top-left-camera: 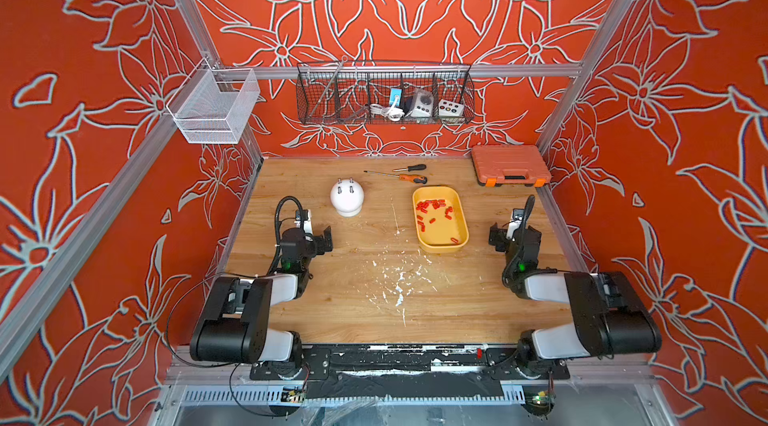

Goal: Cover the protruding screws with screw protection sleeves
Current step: Move the plastic shell to the center of the board.

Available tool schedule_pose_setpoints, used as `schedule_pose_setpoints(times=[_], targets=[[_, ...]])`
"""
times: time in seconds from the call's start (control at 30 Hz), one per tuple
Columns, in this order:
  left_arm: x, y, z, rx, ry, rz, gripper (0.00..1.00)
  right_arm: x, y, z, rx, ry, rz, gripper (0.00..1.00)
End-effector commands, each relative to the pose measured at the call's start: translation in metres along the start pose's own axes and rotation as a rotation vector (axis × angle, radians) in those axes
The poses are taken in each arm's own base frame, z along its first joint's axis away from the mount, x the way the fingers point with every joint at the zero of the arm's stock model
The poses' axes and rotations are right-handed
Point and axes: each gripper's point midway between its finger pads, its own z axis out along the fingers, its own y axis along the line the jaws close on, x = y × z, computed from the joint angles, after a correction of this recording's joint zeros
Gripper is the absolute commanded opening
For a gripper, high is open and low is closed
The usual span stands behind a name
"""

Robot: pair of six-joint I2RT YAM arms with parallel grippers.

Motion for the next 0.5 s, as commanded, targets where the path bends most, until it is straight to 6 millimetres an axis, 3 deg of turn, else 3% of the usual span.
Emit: schedule_pose_setpoints(times=[0.0,0.47], targets=[[-0.0005,0.0018,0.0011,0.016,0.002,-0.006,1.0,-0.0063,-0.0004,0.0012,0.014,-0.021,-0.003,0.98],[-0.0008,0.0035,0.0004,0.045,0.002,-0.034,1.0,-0.0047,-0.0008,0.0011,0.014,-0.006,-0.003,0.98]])
